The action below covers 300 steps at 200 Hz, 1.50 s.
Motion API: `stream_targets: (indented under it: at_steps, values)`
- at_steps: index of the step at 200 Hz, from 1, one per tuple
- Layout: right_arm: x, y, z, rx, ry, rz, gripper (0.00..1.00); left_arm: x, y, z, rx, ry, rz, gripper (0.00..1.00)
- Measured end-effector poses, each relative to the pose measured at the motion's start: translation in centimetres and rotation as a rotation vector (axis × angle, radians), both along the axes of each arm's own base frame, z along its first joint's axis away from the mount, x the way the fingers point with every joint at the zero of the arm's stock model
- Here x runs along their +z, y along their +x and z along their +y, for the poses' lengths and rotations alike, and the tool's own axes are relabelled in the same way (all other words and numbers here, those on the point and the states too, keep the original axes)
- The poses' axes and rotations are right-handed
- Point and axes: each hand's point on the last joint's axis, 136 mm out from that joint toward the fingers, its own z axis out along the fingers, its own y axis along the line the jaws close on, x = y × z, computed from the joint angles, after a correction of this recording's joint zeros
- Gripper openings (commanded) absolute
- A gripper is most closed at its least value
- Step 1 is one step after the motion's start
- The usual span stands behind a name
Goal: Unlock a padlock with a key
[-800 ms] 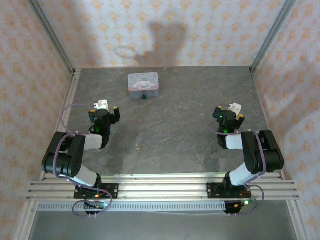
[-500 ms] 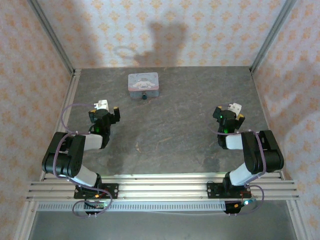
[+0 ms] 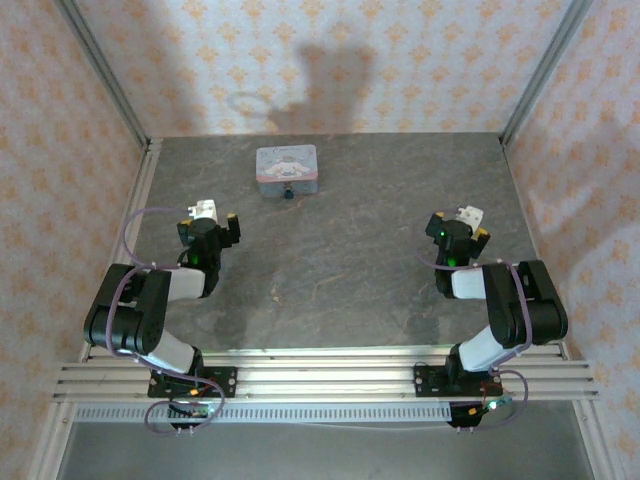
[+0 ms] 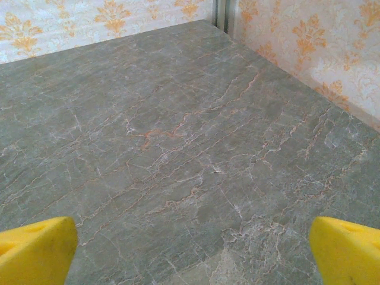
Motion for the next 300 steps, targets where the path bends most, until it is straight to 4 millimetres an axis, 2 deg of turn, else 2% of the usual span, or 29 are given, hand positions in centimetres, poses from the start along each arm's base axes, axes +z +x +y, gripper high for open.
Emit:
stream_targets:
  at_steps: [83,97,110,121,136,150,164,184,203,214,228,246,274,282,300]
  values:
    - [0.0,0.0,0.1,0.008,0.000,0.001,1.00,-0.4,-0.3,0.0,-0.017,-0.002,0.057,1.00]
    - [-0.1,0.1,0.6,0.044,-0.001,0.024,0.99,0.6,0.4,0.0,-0.020,0.002,0.089,1.00]
    - [0.1,0.4,1.2,0.078,-0.006,0.069,1.00,2.9,1.9,-0.1,-0.018,-0.004,0.083,1.00]
    - [1.0,1.6,1.7,0.096,-0.009,0.111,1.00,5.2,3.3,-0.2,-0.011,-0.032,0.056,1.00]
    - [3.9,4.0,2.4,0.100,0.012,0.128,0.98,8.3,5.1,-0.5,-0.016,-0.089,0.015,1.00]
    - [7.6,6.6,3.4,0.102,0.074,0.099,0.95,10.7,7.3,-0.9,-0.021,-0.154,-0.001,0.99]
    - [10.4,8.8,4.8,0.111,0.141,0.079,0.94,12.8,10.7,-1.8,-0.040,-0.225,0.003,0.96]
    - [12.0,11.7,8.6,0.154,0.224,0.104,0.94,14.4,16.4,-3.3,-0.071,-0.318,0.038,0.91]
    - [11.5,15.0,14.2,0.233,0.296,0.169,0.93,13.6,20.5,-4.3,-0.078,-0.377,0.102,0.88]
    - [10.5,16.8,17.8,0.291,0.339,0.212,0.93,11.9,22.2,-4.8,-0.082,-0.406,0.154,0.85]
    - [8.9,18.7,22.2,0.356,0.388,0.273,0.92,9.4,23.2,-5.6,-0.096,-0.445,0.229,0.82]
    - [6.6,20.6,26.9,0.425,0.448,0.339,0.90,5.4,23.6,-7.0,-0.126,-0.509,0.336,0.75]
    - [2.7,22.5,31.4,0.496,0.533,0.422,0.88,0.1,22.5,-9.1,-0.173,-0.605,0.486,0.69]
    - [1.7,22.7,32.2,0.508,0.555,0.436,0.87,-0.6,22.2,-9.6,-0.184,-0.626,0.514,0.67]
    - [-0.6,22.5,33.5,0.528,0.616,0.485,0.82,-0.4,22.0,-10.3,-0.217,-0.653,0.522,0.63]
